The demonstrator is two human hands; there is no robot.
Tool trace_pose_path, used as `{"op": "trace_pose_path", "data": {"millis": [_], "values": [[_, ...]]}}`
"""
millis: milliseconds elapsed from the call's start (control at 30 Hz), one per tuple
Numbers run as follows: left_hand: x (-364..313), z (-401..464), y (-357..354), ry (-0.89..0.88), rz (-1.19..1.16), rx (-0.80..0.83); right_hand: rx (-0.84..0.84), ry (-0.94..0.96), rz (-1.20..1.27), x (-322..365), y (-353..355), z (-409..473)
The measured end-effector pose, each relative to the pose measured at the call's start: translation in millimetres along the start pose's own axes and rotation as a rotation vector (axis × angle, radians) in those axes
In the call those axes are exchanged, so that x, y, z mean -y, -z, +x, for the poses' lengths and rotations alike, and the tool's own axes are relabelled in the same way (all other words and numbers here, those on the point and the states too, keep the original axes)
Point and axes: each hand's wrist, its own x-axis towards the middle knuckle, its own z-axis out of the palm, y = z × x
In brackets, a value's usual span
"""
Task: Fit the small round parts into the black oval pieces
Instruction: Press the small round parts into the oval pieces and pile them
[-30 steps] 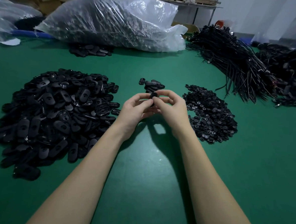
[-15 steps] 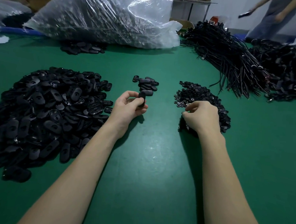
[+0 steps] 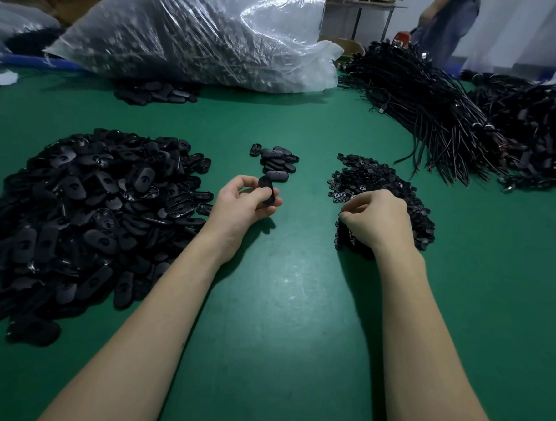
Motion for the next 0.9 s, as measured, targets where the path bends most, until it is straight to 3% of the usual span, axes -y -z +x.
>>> {"op": "trace_pose_path", "data": {"millis": [300,433,600,700,900], "values": [[-1.0,-1.2,1.2,-0.018,0.036,0.036,-0.037,0.057,-0.054,4.1,-1.3,-0.9],[0.6,-0.7,2.5,-0.051,0.086,0.074,-0.008,0.196,0.295,13.2,-5.8,-2.0],[1.3,-1.1,3.9,-0.083,0.105,0.105,0.215,0.215,0.656,29.5,-16.0,-12.4],[2.5,-0.3,4.9,-0.089,0.108,0.102,0.304,0.217,0.761,33.8,-19.7,-16.5],[-1.4,0.0,4.2,-0.051,0.003,0.094,0.319,0.168,0.786,34.1,-24.3,-17.6]]}}
